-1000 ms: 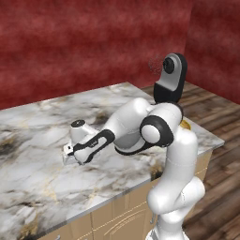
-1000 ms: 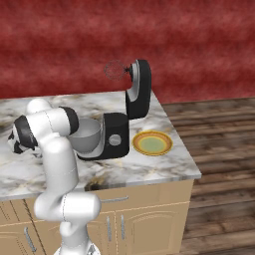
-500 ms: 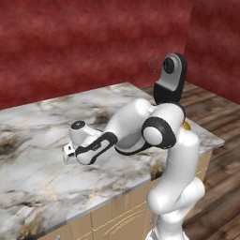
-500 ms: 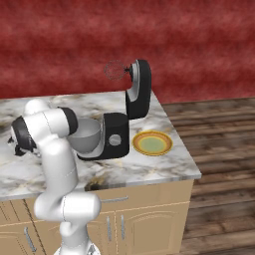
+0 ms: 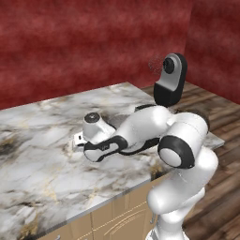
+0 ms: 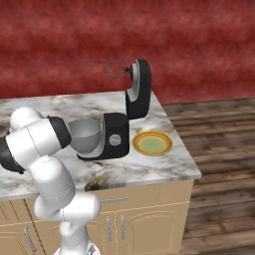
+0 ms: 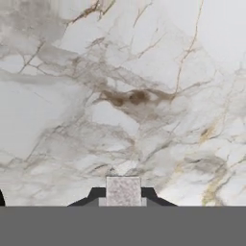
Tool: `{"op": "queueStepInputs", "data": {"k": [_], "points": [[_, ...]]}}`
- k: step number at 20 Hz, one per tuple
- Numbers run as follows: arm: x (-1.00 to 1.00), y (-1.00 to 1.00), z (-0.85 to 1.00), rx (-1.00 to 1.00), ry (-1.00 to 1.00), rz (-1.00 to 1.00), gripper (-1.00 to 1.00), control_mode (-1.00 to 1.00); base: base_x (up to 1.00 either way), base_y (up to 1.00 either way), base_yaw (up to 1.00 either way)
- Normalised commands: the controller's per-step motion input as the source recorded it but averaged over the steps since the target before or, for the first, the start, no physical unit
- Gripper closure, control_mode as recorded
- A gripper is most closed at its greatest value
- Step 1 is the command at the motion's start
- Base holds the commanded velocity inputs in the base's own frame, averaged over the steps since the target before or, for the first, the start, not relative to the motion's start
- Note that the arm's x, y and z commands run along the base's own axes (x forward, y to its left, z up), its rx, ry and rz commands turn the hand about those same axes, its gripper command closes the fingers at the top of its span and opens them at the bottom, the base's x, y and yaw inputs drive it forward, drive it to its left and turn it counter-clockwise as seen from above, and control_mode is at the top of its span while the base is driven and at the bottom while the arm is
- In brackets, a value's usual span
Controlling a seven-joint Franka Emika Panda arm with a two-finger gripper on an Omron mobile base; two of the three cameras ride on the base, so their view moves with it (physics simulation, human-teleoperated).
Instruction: Add butter and sugar cubes to the stand mixer bowl and then turn on the stand mixer to begin making frosting.
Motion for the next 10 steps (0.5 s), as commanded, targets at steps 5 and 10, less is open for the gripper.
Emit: {"op": "queueStepInputs", "data": {"k": [5, 10], "points": [[-0.18, -0.30, 1.00, 0.11, -0.04, -0.09, 1.00, -1.00, 0.00, 0.00, 0.00], [-0.28, -0.22, 1.00, 0.07, -0.06, -0.11, 1.00, -1.00, 0.00, 0.00, 0.00]]}}
